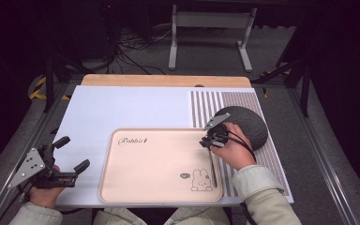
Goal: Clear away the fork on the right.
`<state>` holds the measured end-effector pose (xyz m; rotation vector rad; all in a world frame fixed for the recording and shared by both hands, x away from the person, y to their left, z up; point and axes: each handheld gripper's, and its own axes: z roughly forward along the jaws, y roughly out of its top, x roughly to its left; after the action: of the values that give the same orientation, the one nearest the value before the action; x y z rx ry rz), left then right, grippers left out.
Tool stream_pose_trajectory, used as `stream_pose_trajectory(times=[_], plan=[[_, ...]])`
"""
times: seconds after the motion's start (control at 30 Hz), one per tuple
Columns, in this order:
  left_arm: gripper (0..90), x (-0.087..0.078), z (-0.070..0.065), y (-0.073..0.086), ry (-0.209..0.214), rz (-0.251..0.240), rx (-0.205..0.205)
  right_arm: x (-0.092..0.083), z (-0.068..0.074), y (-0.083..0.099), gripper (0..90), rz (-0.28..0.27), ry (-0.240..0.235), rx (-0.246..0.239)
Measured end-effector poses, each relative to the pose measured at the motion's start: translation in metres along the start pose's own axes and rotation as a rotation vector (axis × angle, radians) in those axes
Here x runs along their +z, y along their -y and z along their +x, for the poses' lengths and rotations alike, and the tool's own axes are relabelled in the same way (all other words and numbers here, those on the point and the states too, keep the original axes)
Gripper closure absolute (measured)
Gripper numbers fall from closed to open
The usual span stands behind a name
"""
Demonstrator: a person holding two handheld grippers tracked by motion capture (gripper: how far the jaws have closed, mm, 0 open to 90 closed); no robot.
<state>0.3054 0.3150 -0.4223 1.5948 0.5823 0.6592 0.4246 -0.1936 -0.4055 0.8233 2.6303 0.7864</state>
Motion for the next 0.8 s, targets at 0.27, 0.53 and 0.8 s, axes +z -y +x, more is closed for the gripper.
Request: stream_pose_trajectory(times=[0.27, 0.53, 0.8], plan=[[0.1, 0.000, 0.000, 0.000, -0.001, 0.002, -0.001, -0.041, 0.003, 0.005, 38.3, -0.210, 0.046, -0.022], [0.1, 0.001, -0.001, 0.000, -0.002, 0.003, -0.002, -0.070, 0.000, 0.025, 22.6, -0.406, 0.103, 0.023], [0.0, 0.001, 0.000, 0.000, -0.003, 0.003, -0.002, -0.090, -0.002, 0.048, 15.2, -0.540, 0.125, 0.060]])
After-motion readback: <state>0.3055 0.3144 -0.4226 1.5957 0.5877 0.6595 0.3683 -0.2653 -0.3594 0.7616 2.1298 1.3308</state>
